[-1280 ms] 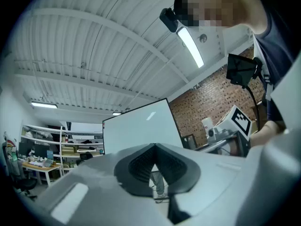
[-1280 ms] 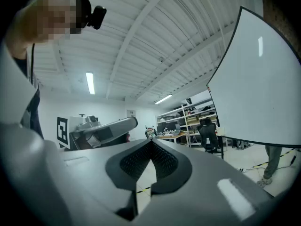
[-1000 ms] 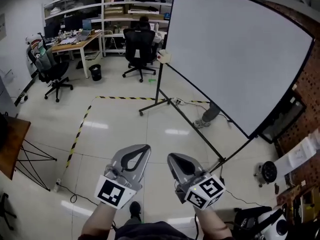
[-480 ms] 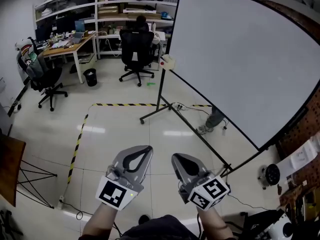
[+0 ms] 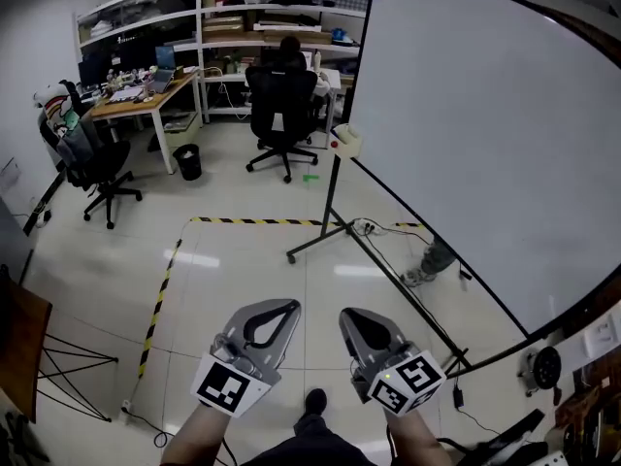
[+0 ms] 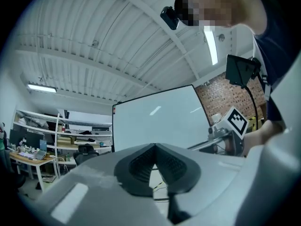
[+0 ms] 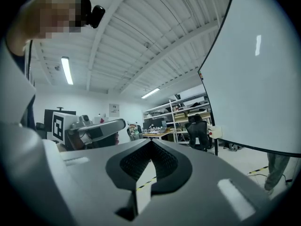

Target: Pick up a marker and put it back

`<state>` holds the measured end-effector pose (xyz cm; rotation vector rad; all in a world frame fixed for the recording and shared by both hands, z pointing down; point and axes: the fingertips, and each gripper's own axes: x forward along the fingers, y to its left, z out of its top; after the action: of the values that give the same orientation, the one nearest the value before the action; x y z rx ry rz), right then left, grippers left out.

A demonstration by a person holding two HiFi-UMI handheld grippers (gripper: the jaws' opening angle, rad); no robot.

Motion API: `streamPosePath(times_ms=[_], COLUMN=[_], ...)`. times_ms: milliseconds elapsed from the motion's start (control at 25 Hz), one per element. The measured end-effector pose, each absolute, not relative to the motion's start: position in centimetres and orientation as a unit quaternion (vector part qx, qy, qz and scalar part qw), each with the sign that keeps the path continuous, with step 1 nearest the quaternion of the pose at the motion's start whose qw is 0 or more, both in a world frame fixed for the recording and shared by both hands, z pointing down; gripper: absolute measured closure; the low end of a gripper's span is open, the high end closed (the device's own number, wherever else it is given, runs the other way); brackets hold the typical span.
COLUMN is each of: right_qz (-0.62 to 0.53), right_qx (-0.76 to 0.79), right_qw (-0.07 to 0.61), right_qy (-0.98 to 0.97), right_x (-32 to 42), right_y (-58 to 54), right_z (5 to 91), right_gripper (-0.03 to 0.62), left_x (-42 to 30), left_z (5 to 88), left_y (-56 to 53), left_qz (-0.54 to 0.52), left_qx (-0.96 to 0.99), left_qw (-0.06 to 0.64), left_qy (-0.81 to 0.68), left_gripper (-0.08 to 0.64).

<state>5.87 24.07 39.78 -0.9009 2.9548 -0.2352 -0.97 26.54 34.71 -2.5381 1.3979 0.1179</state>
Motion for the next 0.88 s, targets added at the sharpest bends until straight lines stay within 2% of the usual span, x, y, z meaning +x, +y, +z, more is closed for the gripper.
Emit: streamPosePath(times_ms=[360, 880], right_qz=[-0.074, -0.068], right_qx=[-0.266, -0.267], right_qw=[0.018, 0.000], right_qy=[0.961, 0.961], right_x=[4.9, 0.4], right_y=[7.9, -6.3], right_z=[39.4, 39.7], right_gripper=[0.592, 0.592], left_x=[-1.0, -5.8], left_z=[34.7, 34.3], left_y=[11.4, -3.4], left_qz=[0.016, 0.027], left_qx=[-0.858, -0.859], left_qw=[0.128, 0.135], left_qy=[0.497, 0.493], left_gripper=[0.560, 0.560])
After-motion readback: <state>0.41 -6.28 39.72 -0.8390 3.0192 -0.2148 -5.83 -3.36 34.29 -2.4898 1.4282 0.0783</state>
